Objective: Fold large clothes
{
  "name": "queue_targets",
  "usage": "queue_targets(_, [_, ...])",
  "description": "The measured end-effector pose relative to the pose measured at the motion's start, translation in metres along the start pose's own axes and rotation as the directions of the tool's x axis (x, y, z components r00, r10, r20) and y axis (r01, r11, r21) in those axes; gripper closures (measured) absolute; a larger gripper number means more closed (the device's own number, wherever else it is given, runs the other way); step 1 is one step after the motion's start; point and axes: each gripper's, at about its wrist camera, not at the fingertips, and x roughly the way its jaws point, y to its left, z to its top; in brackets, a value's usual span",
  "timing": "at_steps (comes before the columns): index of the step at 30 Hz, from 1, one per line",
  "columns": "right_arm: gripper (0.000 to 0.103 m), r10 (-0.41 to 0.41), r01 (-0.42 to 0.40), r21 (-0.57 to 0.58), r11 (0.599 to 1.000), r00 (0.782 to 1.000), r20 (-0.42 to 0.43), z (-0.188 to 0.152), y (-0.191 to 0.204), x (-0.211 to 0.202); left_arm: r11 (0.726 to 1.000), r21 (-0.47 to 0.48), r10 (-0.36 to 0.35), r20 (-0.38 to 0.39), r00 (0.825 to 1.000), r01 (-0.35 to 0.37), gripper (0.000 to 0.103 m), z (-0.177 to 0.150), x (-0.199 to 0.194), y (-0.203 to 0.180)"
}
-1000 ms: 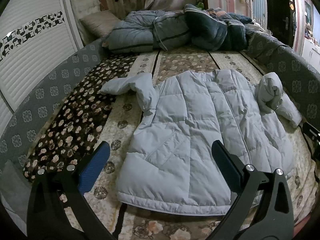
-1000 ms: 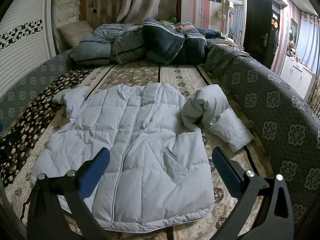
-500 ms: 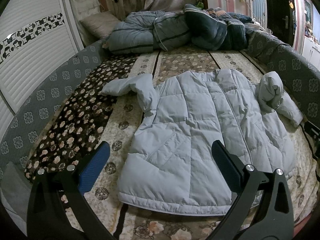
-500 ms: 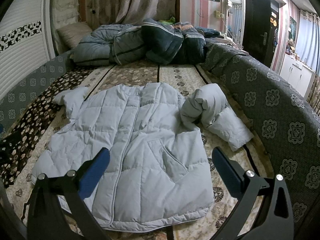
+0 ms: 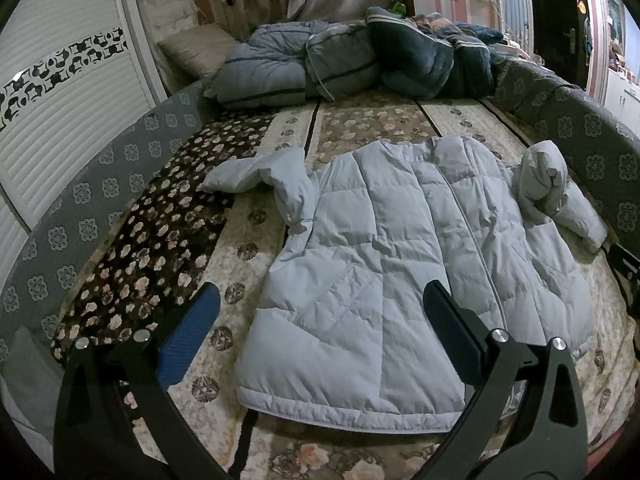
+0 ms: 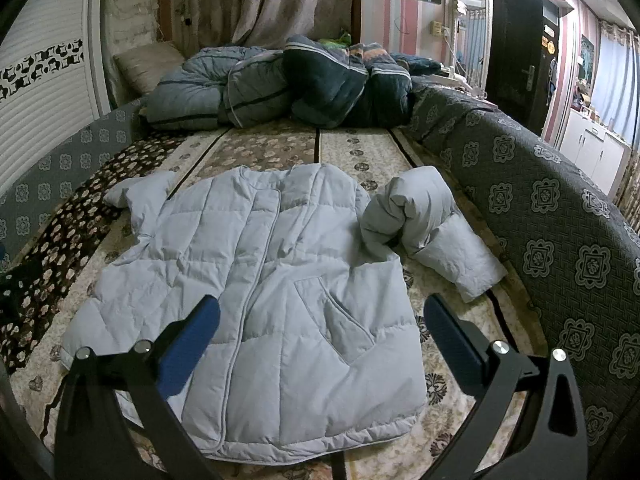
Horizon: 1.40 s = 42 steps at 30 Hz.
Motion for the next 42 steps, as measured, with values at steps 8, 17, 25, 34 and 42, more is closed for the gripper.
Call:
queue_targets(8, [0.001,0.002,-0.002,-0.003,1.0,1.0,0.001,-0.001,0.001,0.001,1.0,0.003,0.0,-0.001,1.0,0.0,0.003,0.002,0.002,0.0])
queue_targets(17, [0.001,-0.005,0.005,-0.008,1.0,1.0,-0.006,-0.002,-0.001,0.006,1.0,0.001,0.003,0.005,1.0,-0.003,0.003,0.009,0.011,0.002])
queue_targets(25, [0.001,-0.016,0.015,-0.022,1.0,0.999,-0.029,0.003,0.001,0.027,1.0,-0.005,0.015,0.008,1.0,-0.015,0.003,0.017,0.023,0.009])
queue_targets(34, [0.001,-0.034,0.031,-0.058,0.998,0.999,-0.042,0.015,0.01,0.045,1.0,-0.029,0.008,-0.014,1.0,-0.008,0.003,0.024,0.051,0.016])
queue_targets(42, [0.001,-0.011,0.011,-0.065,0.998,1.0,-0.008,0.021,0.017,0.061,0.999,-0.032,-0.002,-0.022,1.0,0.001,0.003,0.028,0.077,0.025])
